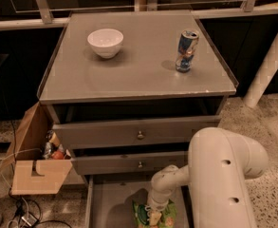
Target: Pick green rice chip bag from bottom drawer and place on counter
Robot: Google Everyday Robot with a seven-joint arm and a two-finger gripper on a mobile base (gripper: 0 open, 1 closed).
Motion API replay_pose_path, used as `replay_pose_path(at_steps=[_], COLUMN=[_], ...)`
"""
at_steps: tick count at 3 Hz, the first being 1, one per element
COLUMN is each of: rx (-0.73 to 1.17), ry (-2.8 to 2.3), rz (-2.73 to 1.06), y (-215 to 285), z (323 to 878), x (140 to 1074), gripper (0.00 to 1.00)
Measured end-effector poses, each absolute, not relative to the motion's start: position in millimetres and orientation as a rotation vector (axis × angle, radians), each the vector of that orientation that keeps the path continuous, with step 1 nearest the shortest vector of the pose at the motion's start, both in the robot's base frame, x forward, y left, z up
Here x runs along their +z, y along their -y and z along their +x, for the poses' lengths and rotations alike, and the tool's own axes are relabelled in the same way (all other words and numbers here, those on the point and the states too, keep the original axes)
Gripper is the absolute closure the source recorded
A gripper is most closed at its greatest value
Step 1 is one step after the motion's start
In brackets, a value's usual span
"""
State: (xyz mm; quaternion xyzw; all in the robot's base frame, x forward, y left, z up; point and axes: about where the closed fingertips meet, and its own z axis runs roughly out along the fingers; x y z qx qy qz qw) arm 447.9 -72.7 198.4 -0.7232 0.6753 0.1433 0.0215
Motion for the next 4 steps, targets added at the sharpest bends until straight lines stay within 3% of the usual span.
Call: replay_pose_path(at_steps=[2, 4], rx=[0.352, 0.328], ry=[-2.053, -2.048], rz=[-2.266, -2.261], y=[87.7, 91.8], z=[434.0, 435.3], x=[301.0, 316.4], gripper=[1.0, 1.0])
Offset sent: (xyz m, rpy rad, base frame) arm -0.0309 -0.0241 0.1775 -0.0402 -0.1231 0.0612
